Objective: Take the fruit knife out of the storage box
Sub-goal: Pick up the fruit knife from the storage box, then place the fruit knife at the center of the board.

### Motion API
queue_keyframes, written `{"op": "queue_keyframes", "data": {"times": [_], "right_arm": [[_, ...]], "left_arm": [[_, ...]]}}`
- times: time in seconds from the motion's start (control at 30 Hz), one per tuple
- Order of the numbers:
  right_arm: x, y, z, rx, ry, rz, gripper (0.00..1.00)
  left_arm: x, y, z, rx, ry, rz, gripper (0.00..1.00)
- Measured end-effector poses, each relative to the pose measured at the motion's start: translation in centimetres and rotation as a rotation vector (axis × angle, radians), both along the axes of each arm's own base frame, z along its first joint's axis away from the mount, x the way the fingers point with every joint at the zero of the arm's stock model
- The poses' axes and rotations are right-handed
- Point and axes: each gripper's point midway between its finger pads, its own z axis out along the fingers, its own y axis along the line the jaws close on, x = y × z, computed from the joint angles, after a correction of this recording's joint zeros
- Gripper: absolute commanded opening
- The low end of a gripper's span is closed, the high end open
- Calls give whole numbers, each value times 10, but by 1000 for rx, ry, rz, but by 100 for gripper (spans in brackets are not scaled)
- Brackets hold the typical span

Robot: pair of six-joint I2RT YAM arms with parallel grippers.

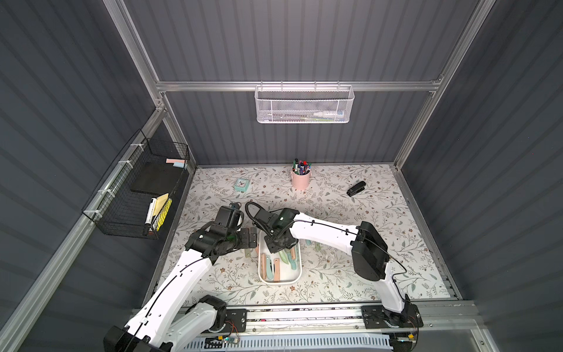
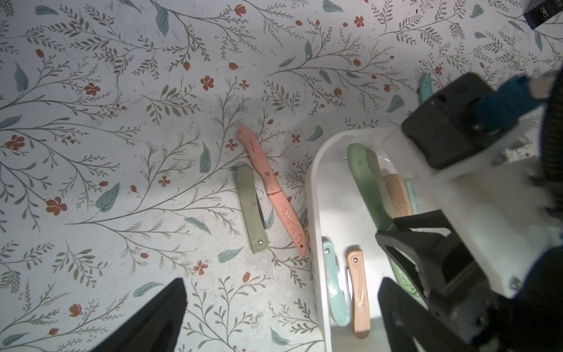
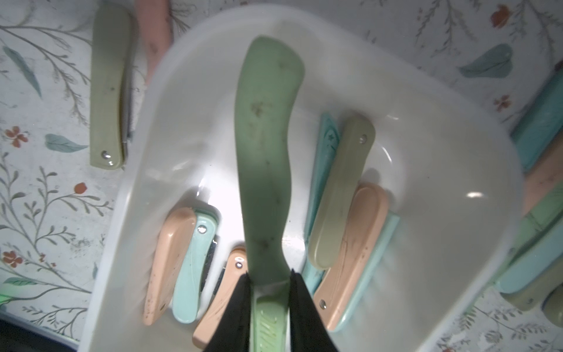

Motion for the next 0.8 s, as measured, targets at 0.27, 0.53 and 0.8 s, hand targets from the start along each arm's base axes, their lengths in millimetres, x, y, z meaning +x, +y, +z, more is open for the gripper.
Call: {"op": "queue_keyframes", "data": {"times": [0.27,0.53,0.8], "right_arm": [[5,-12,13,21,-16,-16,21],[35,-102,32,36,-27,-180,21],[59,-222,2,-25,27,-405,21]], "left_arm": [[1,0,-1,1,3,1,99],[1,-1,-1,-1,5,-1,99],[1,-1,-1,-2,5,-1,99]]}}
